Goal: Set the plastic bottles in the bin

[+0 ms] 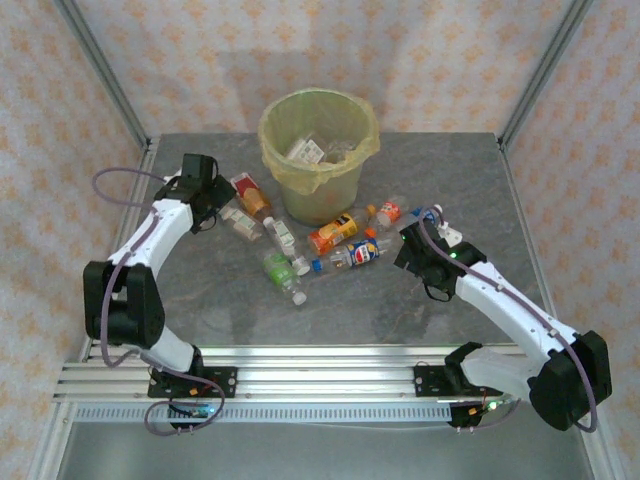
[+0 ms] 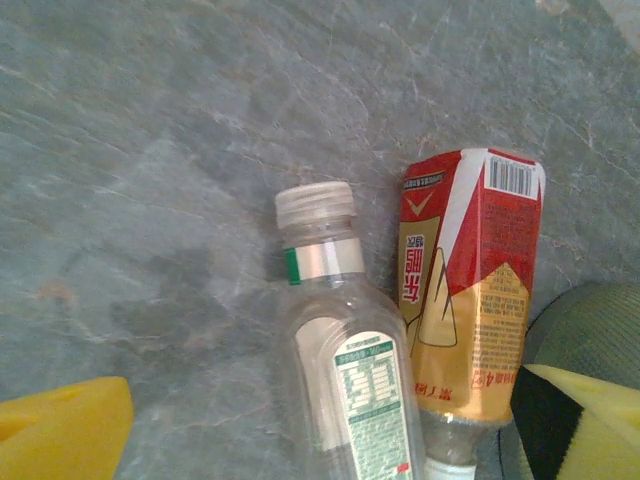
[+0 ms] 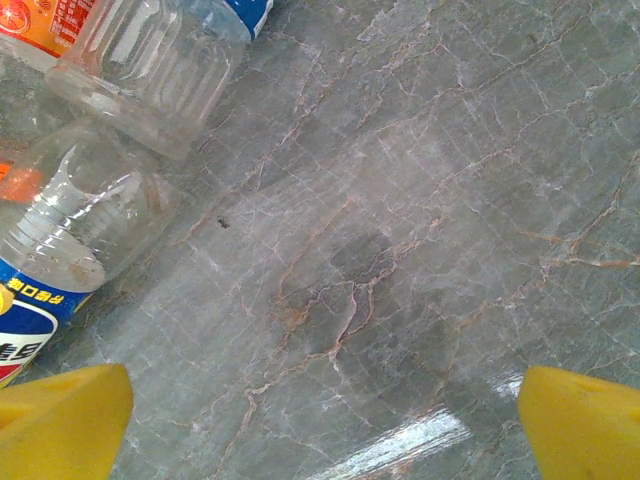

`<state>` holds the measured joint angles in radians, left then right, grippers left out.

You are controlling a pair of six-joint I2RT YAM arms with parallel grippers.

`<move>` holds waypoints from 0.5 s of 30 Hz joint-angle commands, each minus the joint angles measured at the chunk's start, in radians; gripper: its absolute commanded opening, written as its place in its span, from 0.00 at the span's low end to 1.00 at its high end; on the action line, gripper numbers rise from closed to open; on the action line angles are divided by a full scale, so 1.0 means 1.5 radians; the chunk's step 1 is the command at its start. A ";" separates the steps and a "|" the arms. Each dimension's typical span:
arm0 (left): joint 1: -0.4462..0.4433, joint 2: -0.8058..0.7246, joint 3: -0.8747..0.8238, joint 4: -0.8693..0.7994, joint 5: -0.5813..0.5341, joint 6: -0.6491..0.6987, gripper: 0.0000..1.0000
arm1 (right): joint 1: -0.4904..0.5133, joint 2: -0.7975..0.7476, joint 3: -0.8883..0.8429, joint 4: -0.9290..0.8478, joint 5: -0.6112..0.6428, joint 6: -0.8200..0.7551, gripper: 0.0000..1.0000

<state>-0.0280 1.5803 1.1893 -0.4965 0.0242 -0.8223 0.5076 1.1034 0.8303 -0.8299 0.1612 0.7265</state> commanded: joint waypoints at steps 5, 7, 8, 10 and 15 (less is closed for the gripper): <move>0.002 0.070 0.020 0.060 0.031 -0.041 0.87 | -0.001 -0.014 0.011 -0.011 0.030 0.017 0.99; 0.001 0.089 0.025 0.062 0.035 -0.044 0.87 | -0.002 -0.014 0.010 -0.005 0.028 0.018 0.99; -0.001 0.099 0.029 0.061 0.035 -0.047 0.87 | -0.002 -0.014 0.009 -0.001 0.027 0.018 0.99; -0.005 0.116 0.036 0.061 0.037 -0.049 0.87 | -0.002 -0.013 0.010 0.003 0.026 0.019 0.99; -0.021 0.155 0.056 0.056 0.032 -0.048 0.85 | -0.002 -0.013 0.011 0.003 0.028 0.019 0.99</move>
<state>-0.0406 1.7905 1.2312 -0.4221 0.0753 -0.8753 0.5076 1.1015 0.8303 -0.8288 0.1642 0.7410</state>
